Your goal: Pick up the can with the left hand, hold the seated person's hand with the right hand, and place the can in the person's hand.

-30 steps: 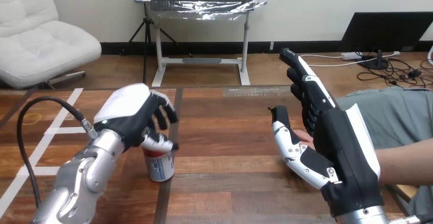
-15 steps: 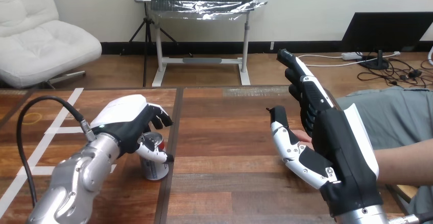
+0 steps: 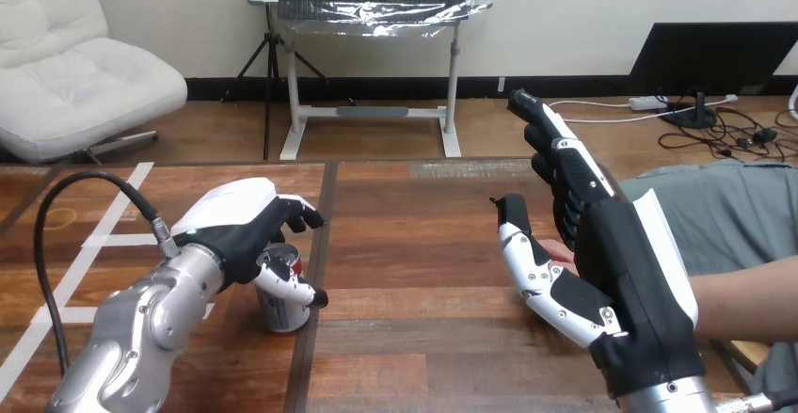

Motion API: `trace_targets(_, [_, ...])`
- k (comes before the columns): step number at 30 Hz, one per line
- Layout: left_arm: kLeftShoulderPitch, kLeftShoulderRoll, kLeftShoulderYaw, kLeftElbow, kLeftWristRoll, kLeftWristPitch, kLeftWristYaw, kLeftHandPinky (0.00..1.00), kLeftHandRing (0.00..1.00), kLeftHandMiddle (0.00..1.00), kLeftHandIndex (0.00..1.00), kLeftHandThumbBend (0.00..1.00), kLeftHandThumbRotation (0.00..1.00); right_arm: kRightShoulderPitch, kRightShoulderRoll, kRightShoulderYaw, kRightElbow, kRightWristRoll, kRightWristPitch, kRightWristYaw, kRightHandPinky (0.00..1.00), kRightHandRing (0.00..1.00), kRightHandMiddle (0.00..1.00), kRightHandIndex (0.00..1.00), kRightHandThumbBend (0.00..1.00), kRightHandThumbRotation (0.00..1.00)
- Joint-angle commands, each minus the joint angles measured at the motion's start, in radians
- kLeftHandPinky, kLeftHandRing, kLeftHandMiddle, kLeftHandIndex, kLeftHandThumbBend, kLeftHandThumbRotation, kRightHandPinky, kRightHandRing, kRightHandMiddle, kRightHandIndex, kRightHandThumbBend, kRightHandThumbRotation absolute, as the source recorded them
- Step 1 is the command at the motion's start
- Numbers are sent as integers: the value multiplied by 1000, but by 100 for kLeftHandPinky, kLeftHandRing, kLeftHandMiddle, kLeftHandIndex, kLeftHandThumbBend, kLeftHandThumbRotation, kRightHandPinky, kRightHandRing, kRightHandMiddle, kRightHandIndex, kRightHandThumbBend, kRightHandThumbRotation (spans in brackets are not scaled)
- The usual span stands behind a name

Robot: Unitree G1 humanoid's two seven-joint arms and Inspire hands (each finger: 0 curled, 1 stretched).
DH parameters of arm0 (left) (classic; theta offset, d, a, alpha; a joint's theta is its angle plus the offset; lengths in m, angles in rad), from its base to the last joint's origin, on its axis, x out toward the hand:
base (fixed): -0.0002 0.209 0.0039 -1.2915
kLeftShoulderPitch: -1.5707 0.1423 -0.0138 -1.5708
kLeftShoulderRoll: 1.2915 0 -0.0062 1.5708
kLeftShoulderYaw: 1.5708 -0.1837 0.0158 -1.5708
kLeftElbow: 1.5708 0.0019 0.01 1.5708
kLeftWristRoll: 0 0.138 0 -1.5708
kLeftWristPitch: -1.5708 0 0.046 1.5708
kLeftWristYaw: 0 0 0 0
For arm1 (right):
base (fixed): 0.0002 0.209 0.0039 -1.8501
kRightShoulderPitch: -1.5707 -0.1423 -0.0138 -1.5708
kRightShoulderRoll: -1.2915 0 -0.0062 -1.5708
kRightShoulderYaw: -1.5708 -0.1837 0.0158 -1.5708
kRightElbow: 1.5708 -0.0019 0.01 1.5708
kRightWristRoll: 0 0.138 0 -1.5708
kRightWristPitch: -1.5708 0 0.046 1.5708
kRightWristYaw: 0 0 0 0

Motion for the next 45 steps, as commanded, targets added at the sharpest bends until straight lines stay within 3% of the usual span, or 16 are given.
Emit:
trace_targets(1, [-50,11,34,-52,-26,-7,13,63,74,79,78,86,22,-59,-4,-10,-33,-3,-13,4,100,100,100,93,0,0])
trace_targets(10, [-42,-1,42,-38,-52,-7,39,64,73,78,77,84,20,-55,-3,-7,-41,3,-2,8,100,100,100,93,0,0])
trace_targets(21, [-39,0,38,-19,-67,-17,49,58,67,72,72,81,17,-53,-3,-10,-43,4,-2,13,100,100,100,93,0,0])
trace_targets(38, [-49,5,29,-31,-71,38,6,47,53,58,61,78,5,-47,-4,-15,-56,6,20,21,100,100,99,92,0,0])
trace_targets(45, [-50,6,28,-28,-69,41,12,47,53,58,61,78,2,-49,-6,-15,-57,9,22,23,100,100,99,91,0,0])
